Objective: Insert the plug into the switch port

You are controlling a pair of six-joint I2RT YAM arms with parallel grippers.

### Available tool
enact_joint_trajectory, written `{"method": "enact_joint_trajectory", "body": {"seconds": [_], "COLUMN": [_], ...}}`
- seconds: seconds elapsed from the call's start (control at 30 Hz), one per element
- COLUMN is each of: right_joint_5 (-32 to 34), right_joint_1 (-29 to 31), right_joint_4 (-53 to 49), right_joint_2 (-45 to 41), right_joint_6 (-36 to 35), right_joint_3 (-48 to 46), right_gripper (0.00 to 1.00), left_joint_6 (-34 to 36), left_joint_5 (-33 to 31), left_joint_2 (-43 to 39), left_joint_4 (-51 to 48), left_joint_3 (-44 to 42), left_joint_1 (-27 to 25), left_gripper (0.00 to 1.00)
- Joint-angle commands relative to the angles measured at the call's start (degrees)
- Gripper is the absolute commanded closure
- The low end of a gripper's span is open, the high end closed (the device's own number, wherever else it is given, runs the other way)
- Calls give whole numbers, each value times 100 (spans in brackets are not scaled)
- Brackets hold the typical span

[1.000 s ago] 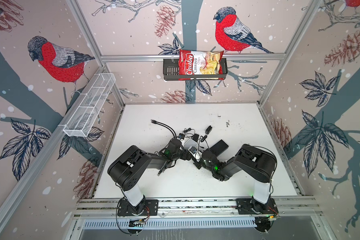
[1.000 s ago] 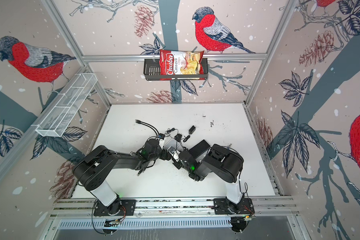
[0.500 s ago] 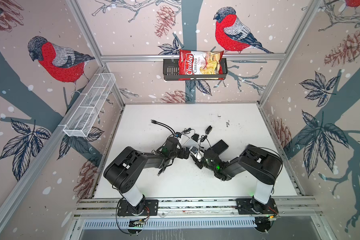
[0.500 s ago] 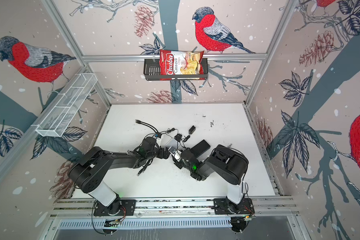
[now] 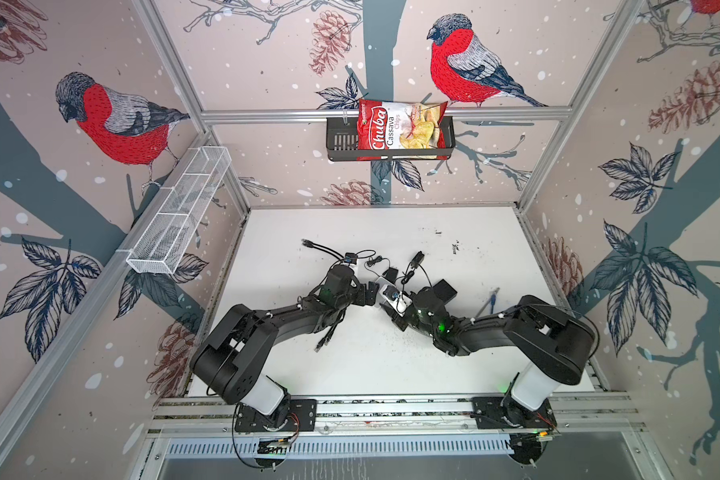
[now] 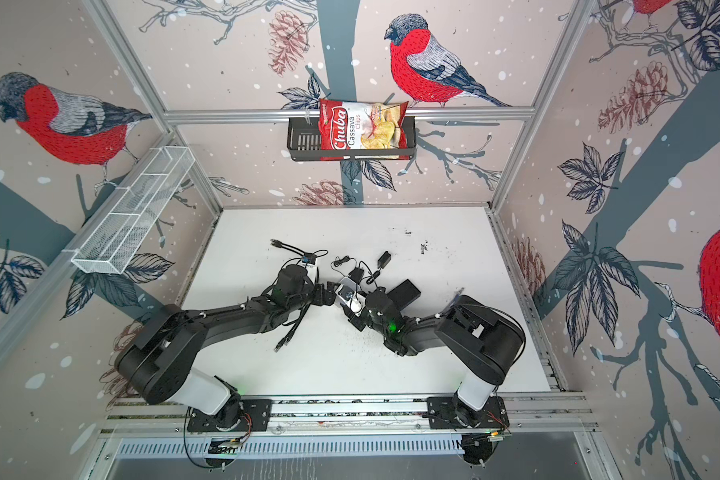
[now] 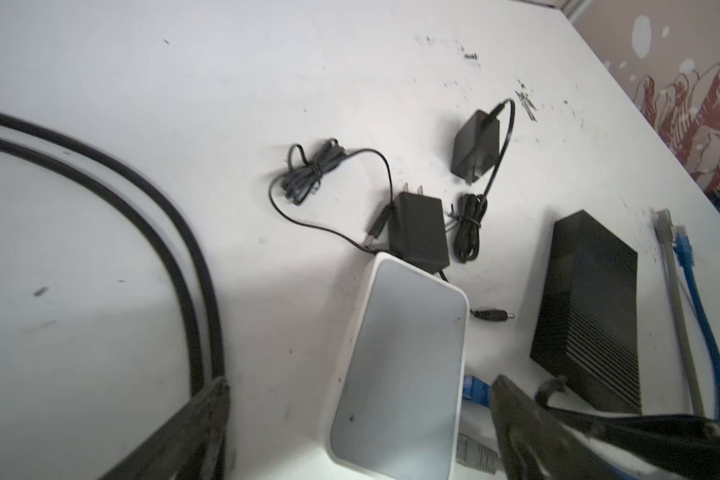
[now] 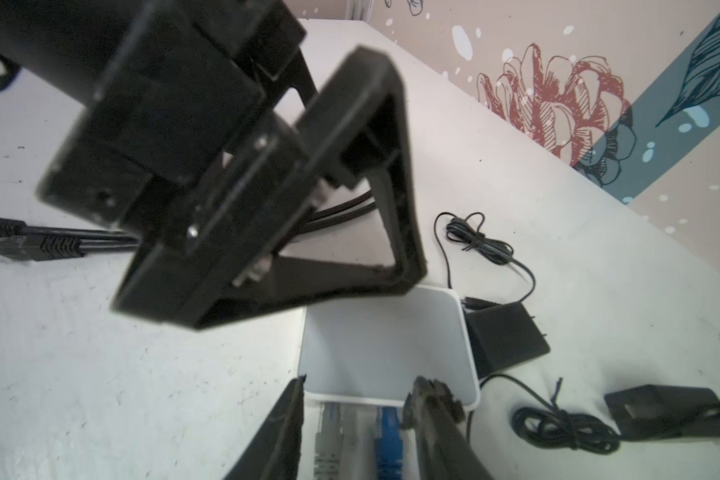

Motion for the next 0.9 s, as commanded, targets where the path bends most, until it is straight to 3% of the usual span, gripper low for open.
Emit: {"method": "enact_joint_trajectory", "body": {"seconds": [0.0, 0.07, 0.1, 0.13, 0.5, 0.63, 0.73, 0.87], "right_joint_5": [1, 160, 235, 377, 999, 1653, 1122, 924], "right_joint_1": [-84, -115, -125, -142, -289, -433, -678, -822], "right_joint_4": [-378, -560, -601, -641, -797, -1281, -1928, -2650], "right_joint_2": [-269, -465, -561, -662, -1404, -1464, -1401, -1286], "right_joint_6": [144, 213, 236, 291, 1031, 2361, 2695, 2902], "right_joint_3": [139, 214, 232, 256, 428, 634, 920, 1251], "right_gripper": [56, 55, 48, 0, 1, 1, 1, 1], "left_joint_6": [-195, -217, -219, -220, -326, -399, -464, -572], "left_joint_5": [-544, -740, -804, -884, -1200, -1172, -1224, -1539], "left_joint_2": [-279, -487, -569, -681, -1358, -1525, -1643, -1786], "left_joint_4": [-47, -43, -49, -54, 25, 96, 71, 3], "left_joint_3": [-103, -211, -247, -287, -779, -932, -1026, -1133], "left_joint_1": [16, 19, 28, 28, 98, 163, 192, 238], "left_gripper": [4, 4, 3, 4, 4, 4, 4, 3]}}
